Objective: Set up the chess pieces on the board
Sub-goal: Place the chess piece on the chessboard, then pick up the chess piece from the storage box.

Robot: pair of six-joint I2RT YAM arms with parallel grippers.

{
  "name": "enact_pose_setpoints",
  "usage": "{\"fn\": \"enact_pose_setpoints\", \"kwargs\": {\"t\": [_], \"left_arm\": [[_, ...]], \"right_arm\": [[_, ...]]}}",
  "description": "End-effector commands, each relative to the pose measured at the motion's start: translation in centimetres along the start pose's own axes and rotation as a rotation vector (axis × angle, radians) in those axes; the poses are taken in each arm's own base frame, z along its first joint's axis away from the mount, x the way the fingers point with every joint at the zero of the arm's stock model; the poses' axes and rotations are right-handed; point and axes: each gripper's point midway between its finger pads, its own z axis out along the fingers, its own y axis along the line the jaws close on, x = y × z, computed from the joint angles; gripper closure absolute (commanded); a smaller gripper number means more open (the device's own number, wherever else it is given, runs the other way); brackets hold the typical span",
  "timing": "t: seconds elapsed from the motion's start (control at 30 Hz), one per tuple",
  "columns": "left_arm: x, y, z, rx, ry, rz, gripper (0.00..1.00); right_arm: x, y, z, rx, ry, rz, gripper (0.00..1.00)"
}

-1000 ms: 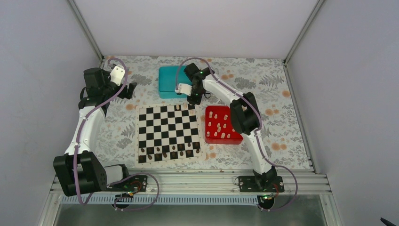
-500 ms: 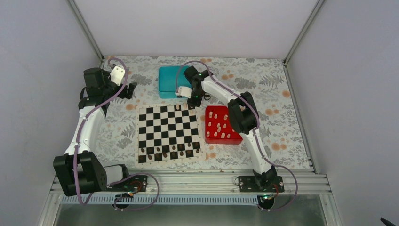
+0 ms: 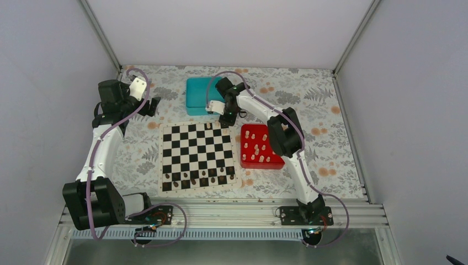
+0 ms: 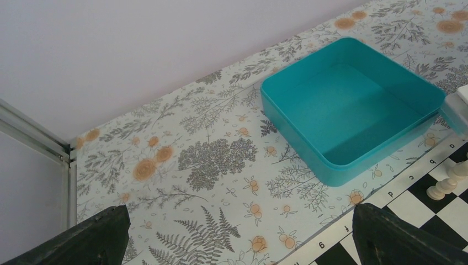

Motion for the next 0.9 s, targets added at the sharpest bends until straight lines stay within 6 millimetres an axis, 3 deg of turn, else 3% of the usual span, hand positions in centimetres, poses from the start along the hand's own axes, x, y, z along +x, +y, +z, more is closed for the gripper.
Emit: {"fn": "enact_pose_setpoints", "kwargs": {"t": [0.0, 0.17, 0.3, 0.4, 0.53, 0.73, 0.87], "left_arm": [[0.0, -0.3, 0.0, 0.018, -0.008, 0.010, 0.00], [0.0, -0.3, -0.1, 0.016, -0.009, 0.011, 0.00], [0.0, -0.2, 0.0, 0.017, -0.008, 0.011, 0.00], [0.1, -0.3, 0.1, 0.022, -0.007, 0.012, 0.00], [-0.1, -0.4, 0.0, 0.029, -0.009, 0.010, 0.00], [0.1, -0.5, 0.1, 0.034, -0.007, 0.008, 0.00], [0.0, -0.6, 0.1, 0.040, -0.008, 0.010, 0.00]], "right_arm": [[-1.0, -0.9, -4.8, 0.074, -0.058, 0.013, 0.58], [1.4, -1.8, -10.9, 0.137, -0.070, 0.058, 0.57], [5.0, -0.4, -13.6, 0.129, -0.051, 0.088, 0.58], [8.5, 2.0, -13.0, 0.086, -0.001, 0.088, 0.58], [10.8, 4.1, -11.7, 0.021, 0.013, 0.123, 0.59], [11.2, 7.8, -9.8, -0.098, -0.022, 0.124, 0.61], [11.2, 8.9, -8.1, -0.128, -0.028, 0.130, 0.61]]}}
